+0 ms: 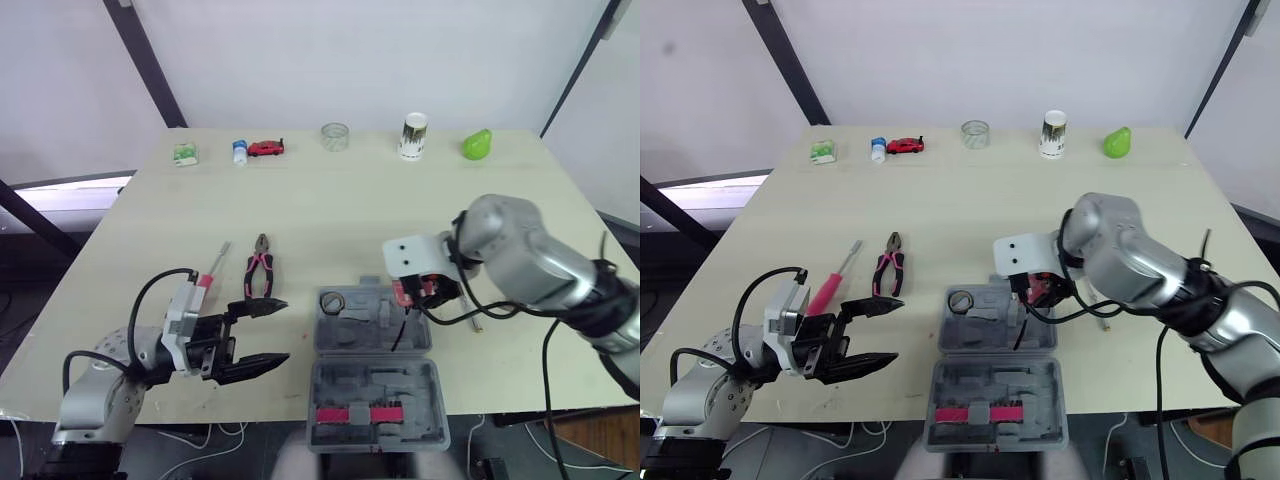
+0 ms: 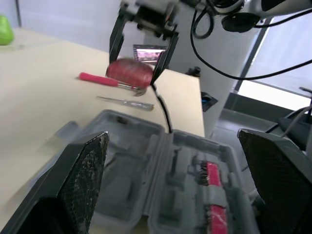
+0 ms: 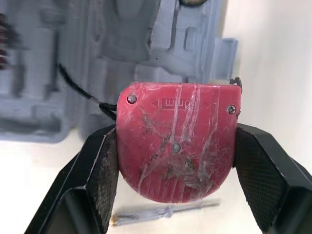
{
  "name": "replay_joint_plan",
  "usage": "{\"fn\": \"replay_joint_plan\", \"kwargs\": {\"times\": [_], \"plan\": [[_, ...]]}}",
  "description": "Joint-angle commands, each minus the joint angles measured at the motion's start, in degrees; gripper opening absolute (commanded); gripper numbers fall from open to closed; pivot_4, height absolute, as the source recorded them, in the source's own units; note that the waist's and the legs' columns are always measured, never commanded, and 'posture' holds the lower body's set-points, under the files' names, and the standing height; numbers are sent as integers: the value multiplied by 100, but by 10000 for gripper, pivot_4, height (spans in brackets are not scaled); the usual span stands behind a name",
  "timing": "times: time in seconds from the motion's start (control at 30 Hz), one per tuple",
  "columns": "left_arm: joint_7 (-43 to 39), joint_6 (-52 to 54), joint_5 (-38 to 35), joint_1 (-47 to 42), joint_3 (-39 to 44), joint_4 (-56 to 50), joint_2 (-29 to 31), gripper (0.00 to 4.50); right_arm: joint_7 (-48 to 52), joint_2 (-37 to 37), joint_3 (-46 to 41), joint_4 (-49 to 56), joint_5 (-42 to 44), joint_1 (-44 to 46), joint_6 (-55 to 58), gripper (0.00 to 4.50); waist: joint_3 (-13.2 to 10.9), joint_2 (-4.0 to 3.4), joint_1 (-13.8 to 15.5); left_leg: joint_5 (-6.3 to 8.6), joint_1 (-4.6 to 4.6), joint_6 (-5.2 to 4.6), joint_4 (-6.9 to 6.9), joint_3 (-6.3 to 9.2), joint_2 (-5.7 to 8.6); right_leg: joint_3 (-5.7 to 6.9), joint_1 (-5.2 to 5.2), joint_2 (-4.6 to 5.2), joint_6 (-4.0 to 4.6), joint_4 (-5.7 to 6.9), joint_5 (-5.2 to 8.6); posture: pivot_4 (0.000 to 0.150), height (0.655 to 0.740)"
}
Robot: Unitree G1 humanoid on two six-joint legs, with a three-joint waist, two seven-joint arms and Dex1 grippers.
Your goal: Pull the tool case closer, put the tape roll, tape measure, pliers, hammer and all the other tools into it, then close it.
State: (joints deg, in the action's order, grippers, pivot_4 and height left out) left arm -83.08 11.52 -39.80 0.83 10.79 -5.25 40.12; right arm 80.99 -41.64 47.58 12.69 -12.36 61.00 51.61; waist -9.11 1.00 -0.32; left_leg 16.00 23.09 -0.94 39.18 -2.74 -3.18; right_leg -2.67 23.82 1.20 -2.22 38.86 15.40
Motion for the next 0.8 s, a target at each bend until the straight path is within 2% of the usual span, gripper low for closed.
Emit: {"fn": "replay_joint_plan", "kwargs": {"times": [0.03,0.3,0.8], "plan": [[1,-179,39,1,117,57,-44,45000,-6,383,418,-840,-309,276,-44,28542,0,0,-25,0,3,0,0,-1,1,-2,3,1,-1,0,-1,1500,7400],[143,-414,93,192,213,92,-132,45000,111,854,853,-1568,-544,288,-164,28542,-1,-1,-61,0,13,1,0,1,-4,10,15,-10,1,11,-1,1500,7400],[248,-545,156,111,207,187,-169,45000,-212,1676,693,-3095,-692,232,-594,28542,-1,-1,-62,-1,14,1,1,0,-4,15,12,-10,4,11,-3,1500,7400]]}}
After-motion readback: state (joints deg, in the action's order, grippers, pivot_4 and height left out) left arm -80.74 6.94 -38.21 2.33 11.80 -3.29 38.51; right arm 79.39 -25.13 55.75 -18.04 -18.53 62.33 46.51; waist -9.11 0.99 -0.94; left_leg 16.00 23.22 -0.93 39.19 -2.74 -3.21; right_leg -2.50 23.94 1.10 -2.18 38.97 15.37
